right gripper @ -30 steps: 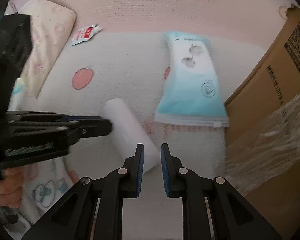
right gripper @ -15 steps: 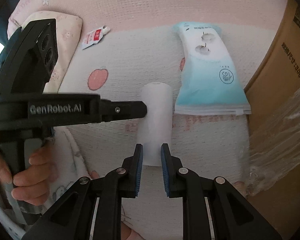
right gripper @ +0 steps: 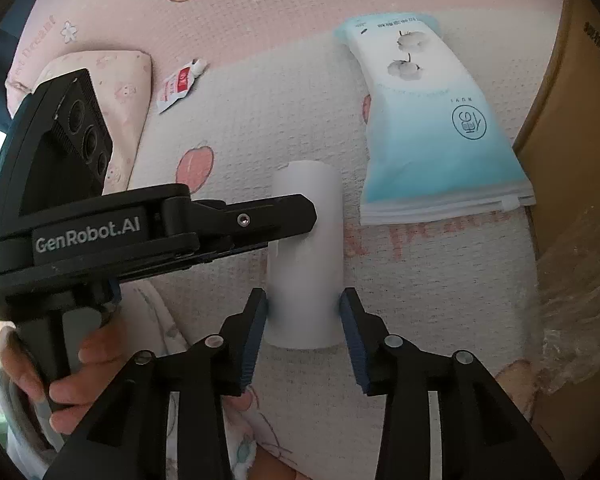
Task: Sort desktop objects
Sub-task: 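Close the right tool around the upright white paper tube, then lift the held tube with the right tool and carry it over the box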
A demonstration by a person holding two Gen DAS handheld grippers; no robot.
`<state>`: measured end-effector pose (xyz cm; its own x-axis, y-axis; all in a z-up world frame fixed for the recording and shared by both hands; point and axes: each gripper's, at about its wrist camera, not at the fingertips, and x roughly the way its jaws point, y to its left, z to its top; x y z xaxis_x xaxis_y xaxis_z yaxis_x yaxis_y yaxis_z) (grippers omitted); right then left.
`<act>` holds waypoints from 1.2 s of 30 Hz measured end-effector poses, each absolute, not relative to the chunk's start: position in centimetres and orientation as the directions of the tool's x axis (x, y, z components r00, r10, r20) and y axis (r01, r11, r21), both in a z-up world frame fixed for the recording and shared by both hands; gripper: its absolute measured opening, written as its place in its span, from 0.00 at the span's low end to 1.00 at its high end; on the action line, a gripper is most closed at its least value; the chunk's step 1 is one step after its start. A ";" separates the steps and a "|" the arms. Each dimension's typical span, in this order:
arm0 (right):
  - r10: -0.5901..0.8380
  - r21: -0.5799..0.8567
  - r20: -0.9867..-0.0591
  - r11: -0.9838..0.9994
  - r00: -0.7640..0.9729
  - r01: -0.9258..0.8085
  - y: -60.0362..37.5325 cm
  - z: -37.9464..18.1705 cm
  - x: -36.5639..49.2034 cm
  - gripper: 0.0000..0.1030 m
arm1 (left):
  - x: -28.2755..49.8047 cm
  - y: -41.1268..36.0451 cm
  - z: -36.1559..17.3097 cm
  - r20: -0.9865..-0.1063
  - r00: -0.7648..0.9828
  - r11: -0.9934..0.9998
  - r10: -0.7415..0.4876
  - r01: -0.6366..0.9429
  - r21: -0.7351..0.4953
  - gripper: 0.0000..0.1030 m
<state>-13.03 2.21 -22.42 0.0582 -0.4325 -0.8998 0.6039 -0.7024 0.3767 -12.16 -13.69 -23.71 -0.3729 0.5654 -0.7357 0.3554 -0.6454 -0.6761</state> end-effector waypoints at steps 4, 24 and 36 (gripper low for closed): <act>-0.420 0.369 -0.905 -0.706 0.062 0.605 1.9 -23.3 -13.0 0.39 | -11.9 -13.7 -23.7 -0.736 -0.373 -0.649 0.565 0.349 -0.676 0.41; -0.429 0.178 -0.889 -0.644 -0.159 0.744 2.8 -14.7 -7.3 0.40 | -4.9 -13.8 -14.2 -0.606 -0.594 -0.664 0.530 0.154 -0.732 0.41; -0.531 0.143 -0.796 -0.633 -0.291 0.761 4.2 -7.9 -6.6 0.40 | -4.5 -10.1 -5.3 -0.581 -0.678 -0.777 0.450 0.024 -0.629 0.41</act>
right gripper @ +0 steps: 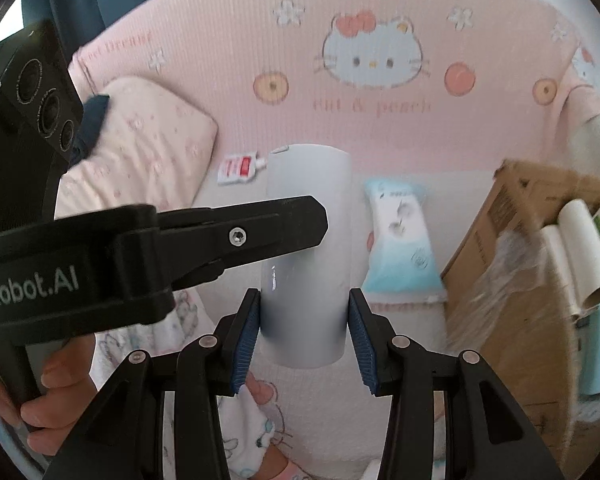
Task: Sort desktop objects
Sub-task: 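Lift the held tube with the right tool and carry it over the box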
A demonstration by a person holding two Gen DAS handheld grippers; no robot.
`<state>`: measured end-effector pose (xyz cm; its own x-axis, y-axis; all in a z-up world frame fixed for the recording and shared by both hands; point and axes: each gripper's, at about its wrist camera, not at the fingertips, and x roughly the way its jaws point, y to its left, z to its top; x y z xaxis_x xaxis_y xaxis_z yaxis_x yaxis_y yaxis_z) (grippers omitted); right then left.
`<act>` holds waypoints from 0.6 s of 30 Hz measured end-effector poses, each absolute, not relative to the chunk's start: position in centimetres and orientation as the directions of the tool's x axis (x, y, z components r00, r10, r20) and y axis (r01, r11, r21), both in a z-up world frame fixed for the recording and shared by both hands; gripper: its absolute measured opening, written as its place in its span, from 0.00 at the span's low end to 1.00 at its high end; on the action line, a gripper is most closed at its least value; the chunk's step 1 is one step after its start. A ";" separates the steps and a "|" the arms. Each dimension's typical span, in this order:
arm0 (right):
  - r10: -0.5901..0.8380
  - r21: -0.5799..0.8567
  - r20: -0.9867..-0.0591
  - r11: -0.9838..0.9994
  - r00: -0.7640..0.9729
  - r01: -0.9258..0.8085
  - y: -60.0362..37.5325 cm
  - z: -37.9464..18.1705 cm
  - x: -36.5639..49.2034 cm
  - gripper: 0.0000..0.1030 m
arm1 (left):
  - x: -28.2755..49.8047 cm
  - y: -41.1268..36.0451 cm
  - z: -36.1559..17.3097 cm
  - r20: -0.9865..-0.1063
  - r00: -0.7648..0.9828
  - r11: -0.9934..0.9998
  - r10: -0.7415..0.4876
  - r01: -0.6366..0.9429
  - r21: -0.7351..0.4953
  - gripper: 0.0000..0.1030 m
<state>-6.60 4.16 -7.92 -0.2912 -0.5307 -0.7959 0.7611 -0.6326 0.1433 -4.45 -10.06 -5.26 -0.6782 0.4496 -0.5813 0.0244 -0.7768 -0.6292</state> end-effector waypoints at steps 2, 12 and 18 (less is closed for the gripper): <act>-0.543 0.142 -0.784 -0.629 -0.301 0.764 4.7 -7.1 -6.5 0.40 | -4.2 -9.8 -4.7 -0.579 -0.682 -0.782 0.446 0.018 -0.623 0.41; -0.580 0.131 -0.730 -0.637 -0.361 0.759 7.4 -4.0 -6.8 0.40 | -5.0 -6.7 -1.4 -0.562 -0.689 -0.798 0.458 -0.040 -0.601 0.41; -0.576 0.100 -0.691 -0.675 -0.437 0.731 10.3 -1.9 -8.7 0.40 | -7.7 -3.7 0.5 -0.529 -0.675 -0.777 0.514 -0.104 -0.621 0.41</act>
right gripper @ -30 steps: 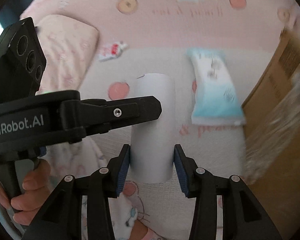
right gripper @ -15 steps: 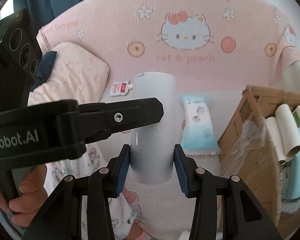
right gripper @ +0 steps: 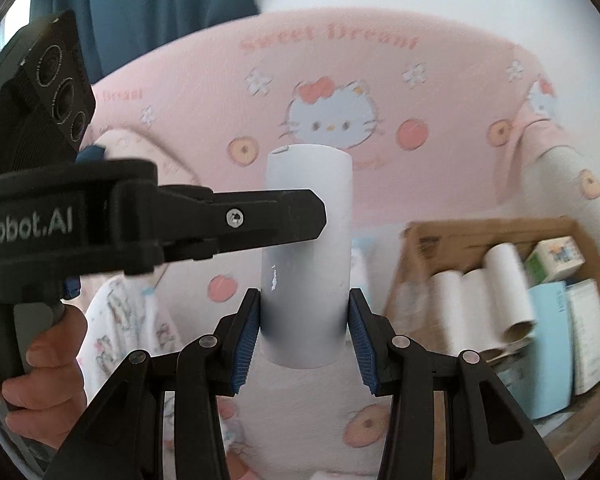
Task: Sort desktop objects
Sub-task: 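Lift the held tube with the right tool and carry it over the box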
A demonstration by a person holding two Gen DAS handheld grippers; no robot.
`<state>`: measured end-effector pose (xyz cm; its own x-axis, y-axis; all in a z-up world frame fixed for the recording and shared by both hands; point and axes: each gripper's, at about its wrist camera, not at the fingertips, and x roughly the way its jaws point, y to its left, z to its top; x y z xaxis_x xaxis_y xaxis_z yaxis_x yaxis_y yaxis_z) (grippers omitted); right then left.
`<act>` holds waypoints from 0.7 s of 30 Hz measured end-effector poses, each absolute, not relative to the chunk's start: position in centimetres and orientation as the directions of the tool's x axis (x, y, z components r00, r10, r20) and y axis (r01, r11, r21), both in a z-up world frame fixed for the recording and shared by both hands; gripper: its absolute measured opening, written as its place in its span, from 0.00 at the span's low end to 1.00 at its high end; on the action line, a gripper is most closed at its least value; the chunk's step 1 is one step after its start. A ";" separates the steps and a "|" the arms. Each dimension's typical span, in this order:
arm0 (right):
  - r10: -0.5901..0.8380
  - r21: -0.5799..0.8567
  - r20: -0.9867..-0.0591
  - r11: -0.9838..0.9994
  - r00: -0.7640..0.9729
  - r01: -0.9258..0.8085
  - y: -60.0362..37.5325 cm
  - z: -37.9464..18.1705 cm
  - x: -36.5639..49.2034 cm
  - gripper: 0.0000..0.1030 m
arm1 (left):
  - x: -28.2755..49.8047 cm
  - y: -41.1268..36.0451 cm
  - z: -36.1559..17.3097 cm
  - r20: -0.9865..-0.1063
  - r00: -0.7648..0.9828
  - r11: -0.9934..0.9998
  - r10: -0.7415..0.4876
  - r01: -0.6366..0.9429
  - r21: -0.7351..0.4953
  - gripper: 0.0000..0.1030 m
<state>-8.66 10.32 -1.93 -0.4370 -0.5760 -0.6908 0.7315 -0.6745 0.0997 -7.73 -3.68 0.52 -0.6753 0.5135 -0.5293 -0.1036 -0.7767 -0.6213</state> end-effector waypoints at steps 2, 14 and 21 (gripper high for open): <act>-0.572 0.101 -0.681 -0.692 -0.457 0.714 11.4 -1.3 -9.5 0.40 | -9.2 -2.4 1.1 -0.521 -0.665 -0.767 0.535 -0.124 -0.629 0.41; -0.561 0.189 -0.660 -0.768 -0.500 0.612 17.4 0.4 -15.7 0.40 | -15.6 3.1 3.4 -0.511 -0.588 -0.719 0.627 -0.185 -0.669 0.41; -0.574 0.235 -0.667 -0.767 -0.475 0.597 18.5 0.1 -17.5 0.40 | -16.9 4.5 3.5 -0.573 -0.571 -0.762 0.588 -0.154 -0.629 0.41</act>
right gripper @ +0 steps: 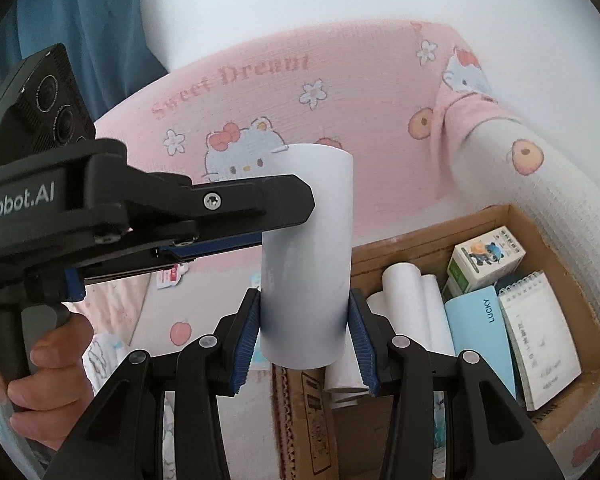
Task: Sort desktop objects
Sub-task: 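Lift the held tube with the right tool and carry it over the box, then lower the tube into the box beside the rolls and open the right tool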
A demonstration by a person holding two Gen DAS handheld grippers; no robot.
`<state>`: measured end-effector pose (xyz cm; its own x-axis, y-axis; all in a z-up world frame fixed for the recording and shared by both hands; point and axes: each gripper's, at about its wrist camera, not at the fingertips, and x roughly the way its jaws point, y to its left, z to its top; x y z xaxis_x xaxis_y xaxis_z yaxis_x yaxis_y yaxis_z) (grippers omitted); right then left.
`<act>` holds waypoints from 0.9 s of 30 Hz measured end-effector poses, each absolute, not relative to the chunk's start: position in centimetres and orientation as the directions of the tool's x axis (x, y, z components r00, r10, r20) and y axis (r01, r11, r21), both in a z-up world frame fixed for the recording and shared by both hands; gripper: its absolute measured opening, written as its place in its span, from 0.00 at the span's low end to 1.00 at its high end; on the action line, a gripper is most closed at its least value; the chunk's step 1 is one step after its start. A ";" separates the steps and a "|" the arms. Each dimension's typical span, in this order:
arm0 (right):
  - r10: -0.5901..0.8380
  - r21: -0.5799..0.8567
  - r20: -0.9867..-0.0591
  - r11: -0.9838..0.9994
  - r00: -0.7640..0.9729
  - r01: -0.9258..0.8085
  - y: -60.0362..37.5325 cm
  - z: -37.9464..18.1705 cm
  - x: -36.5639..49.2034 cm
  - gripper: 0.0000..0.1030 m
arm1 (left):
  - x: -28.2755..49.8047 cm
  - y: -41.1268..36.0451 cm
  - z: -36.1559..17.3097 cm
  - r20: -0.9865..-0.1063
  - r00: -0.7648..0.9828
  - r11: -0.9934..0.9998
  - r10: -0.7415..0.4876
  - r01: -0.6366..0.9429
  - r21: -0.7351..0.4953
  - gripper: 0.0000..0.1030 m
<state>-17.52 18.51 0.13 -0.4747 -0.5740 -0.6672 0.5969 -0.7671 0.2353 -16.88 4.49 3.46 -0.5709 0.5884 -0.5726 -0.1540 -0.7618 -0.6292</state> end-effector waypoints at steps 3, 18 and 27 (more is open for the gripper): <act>-0.587 0.286 -0.699 -0.753 -0.409 0.593 18.7 -1.0 -18.6 0.40 | -17.8 4.9 2.4 -0.627 -0.536 -0.780 0.565 -0.099 -0.618 0.41; -0.573 0.405 -0.783 -0.766 -0.242 0.500 19.7 -5.7 -23.3 0.40 | -22.4 7.2 -1.4 -0.771 -0.381 -0.837 0.510 -0.013 -0.547 0.40; -0.560 0.431 -0.805 -0.779 -0.196 0.456 19.8 -7.3 -25.0 0.40 | -23.5 8.0 -2.8 -0.809 -0.336 -0.865 0.482 -0.035 -0.501 0.41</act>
